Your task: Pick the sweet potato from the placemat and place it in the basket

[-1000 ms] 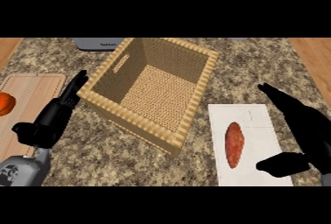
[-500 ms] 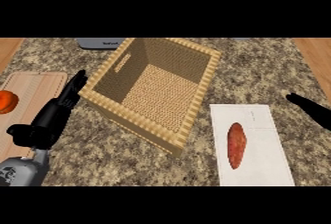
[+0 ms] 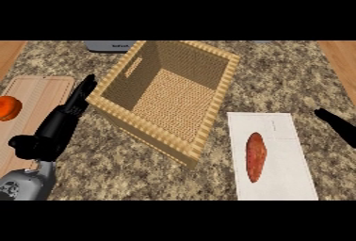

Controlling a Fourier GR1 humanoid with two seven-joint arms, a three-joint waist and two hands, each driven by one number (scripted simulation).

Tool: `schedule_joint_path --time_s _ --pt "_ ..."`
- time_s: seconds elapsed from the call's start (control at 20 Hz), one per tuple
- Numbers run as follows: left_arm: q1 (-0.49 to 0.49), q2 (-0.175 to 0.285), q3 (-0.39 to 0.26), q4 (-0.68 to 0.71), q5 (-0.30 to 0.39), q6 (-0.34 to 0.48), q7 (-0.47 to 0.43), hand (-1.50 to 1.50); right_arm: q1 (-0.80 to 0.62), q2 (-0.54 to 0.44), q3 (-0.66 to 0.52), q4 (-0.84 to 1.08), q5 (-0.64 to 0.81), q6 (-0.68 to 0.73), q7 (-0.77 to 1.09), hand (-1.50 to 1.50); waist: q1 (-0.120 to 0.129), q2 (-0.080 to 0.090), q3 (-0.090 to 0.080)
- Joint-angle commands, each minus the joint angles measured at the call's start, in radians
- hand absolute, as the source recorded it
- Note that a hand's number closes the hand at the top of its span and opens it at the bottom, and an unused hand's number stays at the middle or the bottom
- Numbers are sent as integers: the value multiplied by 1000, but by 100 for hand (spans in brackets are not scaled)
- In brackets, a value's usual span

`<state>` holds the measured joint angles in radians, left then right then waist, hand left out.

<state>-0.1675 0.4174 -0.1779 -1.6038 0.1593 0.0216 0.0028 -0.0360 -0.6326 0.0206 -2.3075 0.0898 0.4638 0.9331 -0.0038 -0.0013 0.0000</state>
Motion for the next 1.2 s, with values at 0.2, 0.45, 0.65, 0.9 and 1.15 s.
schedule_joint_path --time_s 0.2,0.45,0.65,0.9,1.15 --pt "-13 -59 21 32 -49 -23 3 0 53 146 27 193 232 -68 -250 -150 3 2 1" --pt "21 -66 51 -17 -52 -59 29 0 142 212 127 250 435 -156 -388 -150 3 0 0" --pt "-11 -59 99 63 -58 -118 -33 0 59 269 144 418 527 -225 -444 -150 4 2 0" --pt "-25 -125 89 37 -107 -83 21 0 213 275 148 373 567 -267 -575 -150 -3 1 0" --pt "-3 -133 128 40 -125 -135 -3 0 170 292 91 334 508 -181 -585 -150 0 0 0"
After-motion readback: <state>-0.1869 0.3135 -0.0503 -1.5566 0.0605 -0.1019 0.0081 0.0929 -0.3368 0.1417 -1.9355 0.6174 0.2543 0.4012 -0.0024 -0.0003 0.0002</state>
